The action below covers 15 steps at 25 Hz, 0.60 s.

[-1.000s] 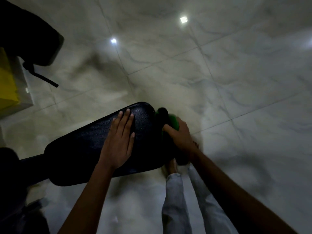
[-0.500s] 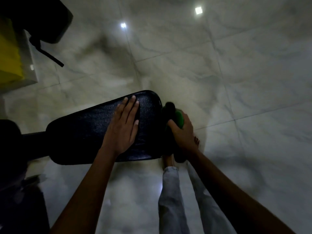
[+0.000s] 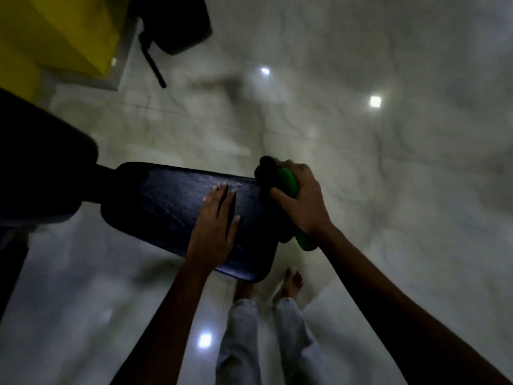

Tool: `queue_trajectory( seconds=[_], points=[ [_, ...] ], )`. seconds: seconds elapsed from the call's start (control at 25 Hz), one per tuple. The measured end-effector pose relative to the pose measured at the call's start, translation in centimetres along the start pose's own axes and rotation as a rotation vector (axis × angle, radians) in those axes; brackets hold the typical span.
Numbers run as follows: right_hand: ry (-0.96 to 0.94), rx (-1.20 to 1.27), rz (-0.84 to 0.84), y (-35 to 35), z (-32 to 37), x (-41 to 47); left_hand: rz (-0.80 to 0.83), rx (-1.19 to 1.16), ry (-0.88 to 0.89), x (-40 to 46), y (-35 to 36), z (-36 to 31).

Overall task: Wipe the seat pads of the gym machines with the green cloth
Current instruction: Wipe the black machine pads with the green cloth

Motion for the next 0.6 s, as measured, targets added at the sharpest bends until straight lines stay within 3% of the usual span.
queue_trajectory(
  seconds=[0.28,0.48,0.6],
  points=[
    [-0.329,-0.495,0.547,2.2,5.8,3.9,-0.193,-0.038,-0.304,-1.3,-0.5,-0.2],
    [-0.452,-0.572,0.606,5.3,8.7,6.6,-0.321,-0.111,-0.702,-1.9,-1.7,0.4],
    [-0.553,-0.606,0.712,8.3,9.9,8.6,-0.348,-0.134,-0.734,-2.3,-1.5,0.6]
  ],
)
Point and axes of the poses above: each hand's wrist, its own x-axis towards the middle knuckle, its own y-axis out of the palm, z = x × y, the point moved 1 cm from there along x, towards the middle knuckle, and after that the axes turned 2 degrees about -x, right-handed, at the moved point
